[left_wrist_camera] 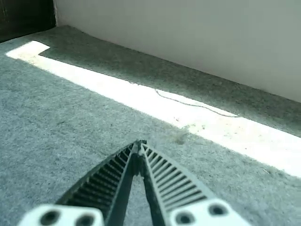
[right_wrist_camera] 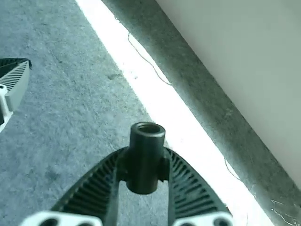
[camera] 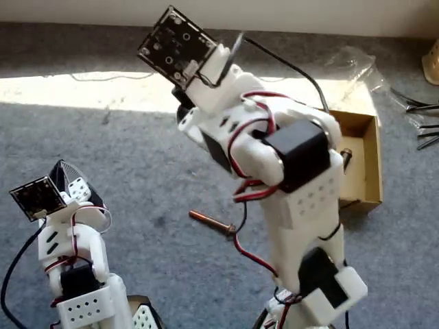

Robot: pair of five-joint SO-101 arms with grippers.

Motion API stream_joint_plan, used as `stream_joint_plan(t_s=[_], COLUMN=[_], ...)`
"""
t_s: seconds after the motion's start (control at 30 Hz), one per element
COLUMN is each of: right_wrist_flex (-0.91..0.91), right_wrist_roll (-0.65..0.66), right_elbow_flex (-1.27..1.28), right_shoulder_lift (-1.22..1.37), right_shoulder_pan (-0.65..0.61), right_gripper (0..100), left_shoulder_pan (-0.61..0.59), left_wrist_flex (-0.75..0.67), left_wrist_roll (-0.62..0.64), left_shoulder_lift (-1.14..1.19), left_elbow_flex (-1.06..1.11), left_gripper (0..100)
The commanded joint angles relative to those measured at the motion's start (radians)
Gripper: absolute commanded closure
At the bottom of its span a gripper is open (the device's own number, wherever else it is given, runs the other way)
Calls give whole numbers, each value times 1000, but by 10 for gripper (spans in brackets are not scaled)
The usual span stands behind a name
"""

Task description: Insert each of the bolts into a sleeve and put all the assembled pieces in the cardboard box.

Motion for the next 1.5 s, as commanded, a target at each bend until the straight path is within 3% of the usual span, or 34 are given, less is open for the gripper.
stream_joint_plan(t_s=[0.0,0.27,0.63,0.97,1.1,1.47], right_wrist_flex=[13,13,-145,-335,-400,-572], right_wrist_roll=[-8,-9,-97,-98,-98,-120], right_elbow_flex=[133,398,863,1339,1518,1946], right_shoulder_lift=[-202,-503,-881,-1288,-1414,-1687], right_shoulder_pan=[15,15,268,377,446,584], right_gripper=[995,995,995,995,995,995], left_shoulder_pan=[108,303,487,556,674,845], left_wrist_flex=[31,147,420,471,555,695], left_wrist_roll=[-146,-482,-505,-572,-712,-875], left_shoulder_lift=[-4,-4,24,596,809,1139], left_elbow_flex=[22,7,-323,-693,-806,-1018], left_gripper=[993,993,993,993,993,992])
